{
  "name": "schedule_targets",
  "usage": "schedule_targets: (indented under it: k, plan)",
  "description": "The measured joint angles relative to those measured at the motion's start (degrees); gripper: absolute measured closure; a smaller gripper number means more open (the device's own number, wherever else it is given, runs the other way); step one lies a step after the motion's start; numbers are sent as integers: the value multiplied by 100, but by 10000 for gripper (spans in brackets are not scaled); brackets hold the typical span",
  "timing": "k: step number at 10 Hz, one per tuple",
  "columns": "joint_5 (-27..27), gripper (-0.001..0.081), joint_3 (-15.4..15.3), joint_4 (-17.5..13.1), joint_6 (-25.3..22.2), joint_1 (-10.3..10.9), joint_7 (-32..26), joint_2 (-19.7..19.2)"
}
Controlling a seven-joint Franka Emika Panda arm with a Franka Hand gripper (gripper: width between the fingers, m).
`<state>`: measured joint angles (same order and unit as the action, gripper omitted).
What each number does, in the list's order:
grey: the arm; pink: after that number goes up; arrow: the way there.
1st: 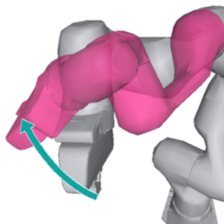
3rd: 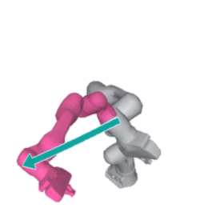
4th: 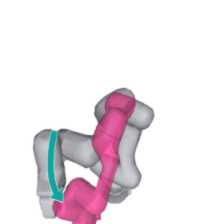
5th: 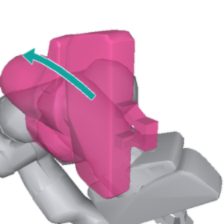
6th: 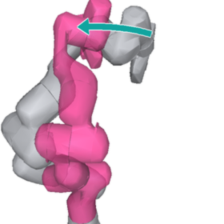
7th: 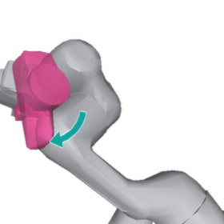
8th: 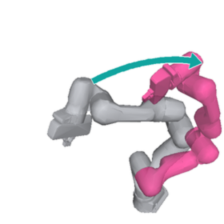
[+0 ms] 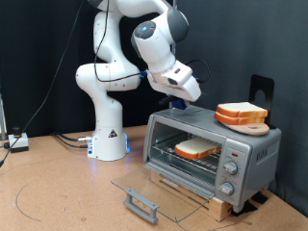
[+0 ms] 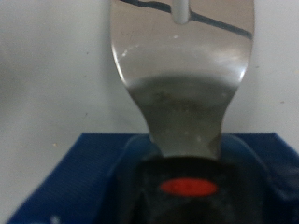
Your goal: Make a piece of toast with the oven
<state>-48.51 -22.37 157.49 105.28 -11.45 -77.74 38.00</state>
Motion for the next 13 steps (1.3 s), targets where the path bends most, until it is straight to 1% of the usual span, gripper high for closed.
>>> schedule_targets:
  k: [3,5,7,8,10,11,12,13]
  plan:
    - [-192,411,-182,134,160,0,-2,-14]
    - [-388,411,-279,159,203,1,-10,-14]
    - [-470,411,-351,162,203,2,-15,-14]
    - [-476,326,-380,163,203,2,-17,-13]
    - [-549,39,-382,162,203,2,-52,1]
    - [-688,39,-351,162,206,2,-186,40]
    - [-879,5,-245,160,171,4,-359,131]
    - [-1024,5,-45,147,-10,6,-509,276]
